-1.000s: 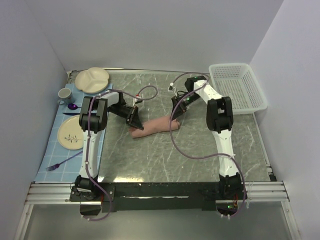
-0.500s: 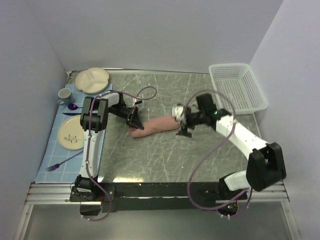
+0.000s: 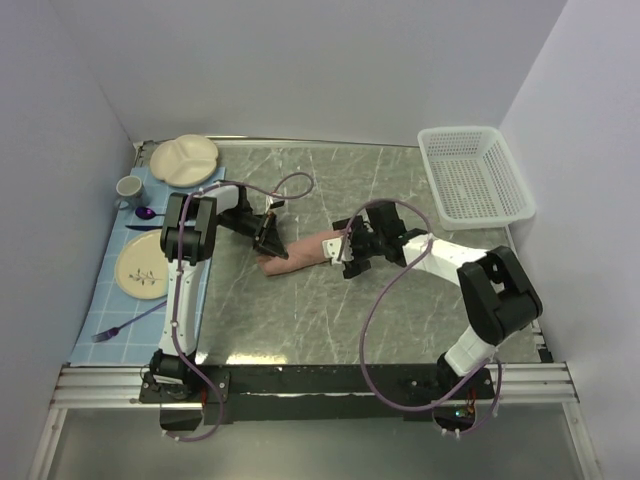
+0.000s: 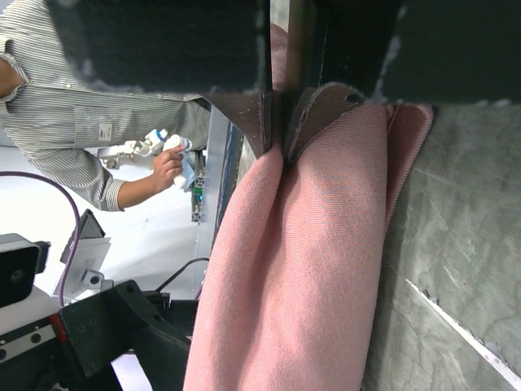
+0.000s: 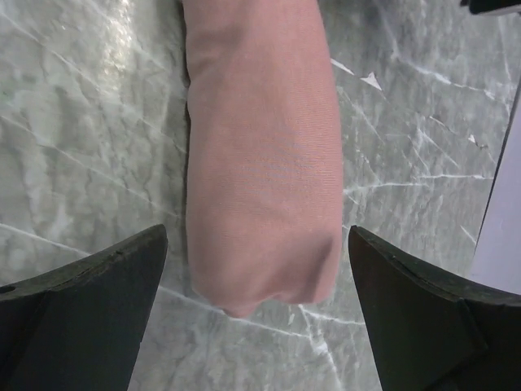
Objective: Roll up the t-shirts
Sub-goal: Roll the T-shirt to the center of the board.
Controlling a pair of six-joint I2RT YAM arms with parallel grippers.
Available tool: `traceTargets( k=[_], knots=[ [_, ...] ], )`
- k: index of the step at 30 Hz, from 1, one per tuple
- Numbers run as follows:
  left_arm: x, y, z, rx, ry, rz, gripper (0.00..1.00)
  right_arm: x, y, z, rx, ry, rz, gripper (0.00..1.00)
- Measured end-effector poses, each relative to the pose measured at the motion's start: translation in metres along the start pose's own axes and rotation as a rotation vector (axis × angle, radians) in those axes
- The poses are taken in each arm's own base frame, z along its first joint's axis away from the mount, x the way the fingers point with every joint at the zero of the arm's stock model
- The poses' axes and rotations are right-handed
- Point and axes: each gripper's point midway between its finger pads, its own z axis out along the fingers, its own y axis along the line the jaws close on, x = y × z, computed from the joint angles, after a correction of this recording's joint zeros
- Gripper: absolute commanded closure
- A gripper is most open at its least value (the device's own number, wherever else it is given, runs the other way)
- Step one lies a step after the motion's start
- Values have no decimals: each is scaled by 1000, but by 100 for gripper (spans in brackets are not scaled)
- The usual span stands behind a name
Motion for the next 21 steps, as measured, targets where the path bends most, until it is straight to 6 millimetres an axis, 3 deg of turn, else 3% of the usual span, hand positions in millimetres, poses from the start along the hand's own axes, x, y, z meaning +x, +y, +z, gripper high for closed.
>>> traceTargets(
  k=[7, 15, 21],
  knots=[
    [-1, -1, 1, 10, -9, -23, 88, 4, -5, 9, -24, -2, -101, 0],
    [-6, -1, 3, 40, -30, -64, 86, 7, 24, 9, -121, -14, -212, 8],
    [-6, 0, 1, 40, -34, -63, 85, 11, 2, 22, -87, -1, -224, 4]
  ],
)
